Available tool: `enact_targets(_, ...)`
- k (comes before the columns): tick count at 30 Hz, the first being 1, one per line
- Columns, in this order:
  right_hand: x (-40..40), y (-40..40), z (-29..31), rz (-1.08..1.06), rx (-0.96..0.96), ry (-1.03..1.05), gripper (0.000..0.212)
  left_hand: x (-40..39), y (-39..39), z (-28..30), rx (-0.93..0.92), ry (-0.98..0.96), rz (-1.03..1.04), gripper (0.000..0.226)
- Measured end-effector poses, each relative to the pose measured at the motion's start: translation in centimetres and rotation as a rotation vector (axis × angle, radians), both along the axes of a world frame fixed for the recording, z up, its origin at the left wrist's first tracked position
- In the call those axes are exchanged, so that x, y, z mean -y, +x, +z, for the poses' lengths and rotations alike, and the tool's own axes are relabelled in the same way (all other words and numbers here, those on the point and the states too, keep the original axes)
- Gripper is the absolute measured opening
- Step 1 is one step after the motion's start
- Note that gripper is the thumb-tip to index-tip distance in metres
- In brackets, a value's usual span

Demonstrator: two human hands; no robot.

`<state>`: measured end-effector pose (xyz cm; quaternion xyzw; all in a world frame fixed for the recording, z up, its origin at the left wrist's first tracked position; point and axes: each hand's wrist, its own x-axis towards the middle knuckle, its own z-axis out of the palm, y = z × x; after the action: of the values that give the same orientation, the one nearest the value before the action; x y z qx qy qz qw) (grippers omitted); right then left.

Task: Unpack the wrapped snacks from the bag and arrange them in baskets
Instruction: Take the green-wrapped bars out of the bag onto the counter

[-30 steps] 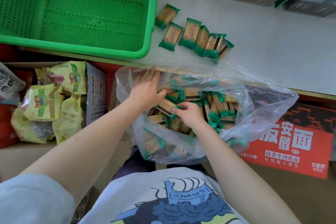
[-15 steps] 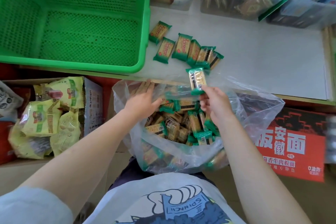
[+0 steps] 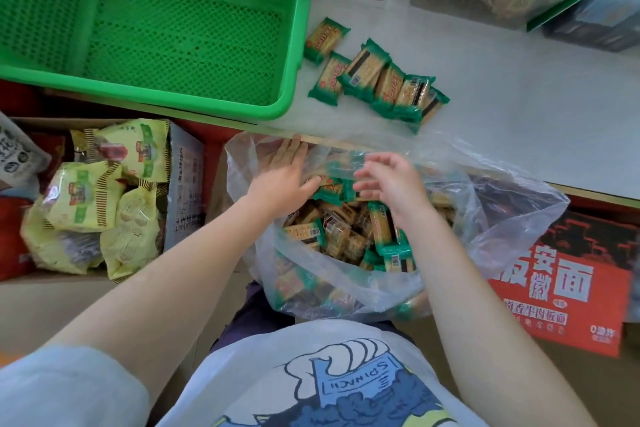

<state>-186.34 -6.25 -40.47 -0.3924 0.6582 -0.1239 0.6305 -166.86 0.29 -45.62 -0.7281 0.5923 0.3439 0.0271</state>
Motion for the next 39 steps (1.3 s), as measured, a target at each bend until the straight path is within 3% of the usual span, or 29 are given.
enact_targets(3, -3.7, -0.6, -2.2, 0.059, -0.155, 0.075, 0.014, -0.2, 0.1, -0.2, 0.008, -0.018, -0.014, 0.080)
enact_targets(6, -5.5, -0.6, -4.9, -0.064, -0.227, 0.156, 0.020, -0.2, 0.0, -0.3, 0.007, -0.016, -0.009, 0.079)
enact_targets(12, -5.0, 0.9, -6.1, -0.544, 0.210, 0.470, 0.035, -0.2, -0.4, -0.7, 0.010, -0.002, 0.005, 0.079)
enact_targets(17, -5.1, 1.6, -7.1, -0.633, 0.251, 0.467, 0.038, -0.1, -0.4, -0.9, 0.028, -0.010, -0.002, 0.080)
enact_targets(24, -7.0, -0.2, -5.5, -0.555, 0.219, 0.418, 0.028, -0.1, -0.3, -0.8, 0.036, -0.007, -0.009, 0.079)
enact_targets(30, -8.6, -3.3, -1.3, -0.132, 0.109, 0.382, 0.029, 0.5, 0.1, 0.1, 0.028, -0.004, -0.011, 0.074)
enact_targets(39, 0.3, -0.8, 2.9, -0.254, 0.233, 0.011, 0.023, 1.0, 0.0, 0.1, 0.246, -0.048, -0.142, 0.075)
